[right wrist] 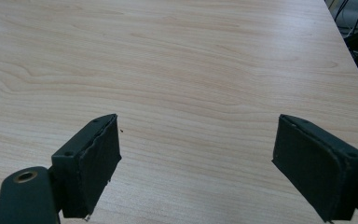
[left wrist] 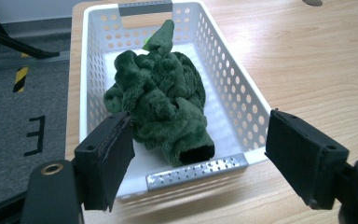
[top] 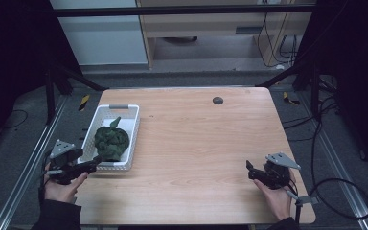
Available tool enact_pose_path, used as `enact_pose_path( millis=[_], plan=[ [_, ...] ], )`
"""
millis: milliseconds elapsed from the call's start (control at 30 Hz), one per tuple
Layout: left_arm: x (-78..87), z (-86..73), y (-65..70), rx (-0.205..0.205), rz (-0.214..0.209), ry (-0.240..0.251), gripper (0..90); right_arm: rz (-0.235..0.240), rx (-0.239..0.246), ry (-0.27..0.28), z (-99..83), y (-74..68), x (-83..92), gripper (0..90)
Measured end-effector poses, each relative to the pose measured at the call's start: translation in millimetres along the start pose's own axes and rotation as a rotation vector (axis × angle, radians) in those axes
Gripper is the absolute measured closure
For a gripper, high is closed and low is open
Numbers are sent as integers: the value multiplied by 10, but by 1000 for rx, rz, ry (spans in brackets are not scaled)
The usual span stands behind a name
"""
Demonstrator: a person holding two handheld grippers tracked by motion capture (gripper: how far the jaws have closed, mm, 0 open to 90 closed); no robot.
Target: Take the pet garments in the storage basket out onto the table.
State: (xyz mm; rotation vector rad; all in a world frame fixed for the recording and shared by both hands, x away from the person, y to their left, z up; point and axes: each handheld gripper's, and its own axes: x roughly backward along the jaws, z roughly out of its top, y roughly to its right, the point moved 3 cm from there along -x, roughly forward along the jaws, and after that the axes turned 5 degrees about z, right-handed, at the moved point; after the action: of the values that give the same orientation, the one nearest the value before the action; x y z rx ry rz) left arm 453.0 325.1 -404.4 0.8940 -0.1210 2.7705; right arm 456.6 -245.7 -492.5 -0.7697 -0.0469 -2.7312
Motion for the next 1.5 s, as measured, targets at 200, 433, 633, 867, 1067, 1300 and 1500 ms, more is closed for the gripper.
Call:
enact_pose_path(
  millis=[200,433,633,867,1067,1300,1500],
  plan=[
    [-71,120,-13,-36,12,-31,214,-5,13,-6,-2,-6,-12,146],
    [-130,306,-25,-68,23,-54,207,-1,14,-13,-6,-12,-17,144],
    [-222,440,-16,-100,28,-86,205,2,19,-23,-17,-18,-32,142],
    [-344,543,-75,-117,34,-123,203,-3,23,-21,-11,-13,-30,140],
    [-461,590,-108,-133,45,-170,203,-5,20,-27,-17,-9,-36,140],
    [-585,669,-107,-149,55,-221,202,-4,24,-34,-21,-9,-46,138],
    [-670,720,-99,-151,58,-246,201,-4,26,-37,-23,-5,-46,137]
  ],
)
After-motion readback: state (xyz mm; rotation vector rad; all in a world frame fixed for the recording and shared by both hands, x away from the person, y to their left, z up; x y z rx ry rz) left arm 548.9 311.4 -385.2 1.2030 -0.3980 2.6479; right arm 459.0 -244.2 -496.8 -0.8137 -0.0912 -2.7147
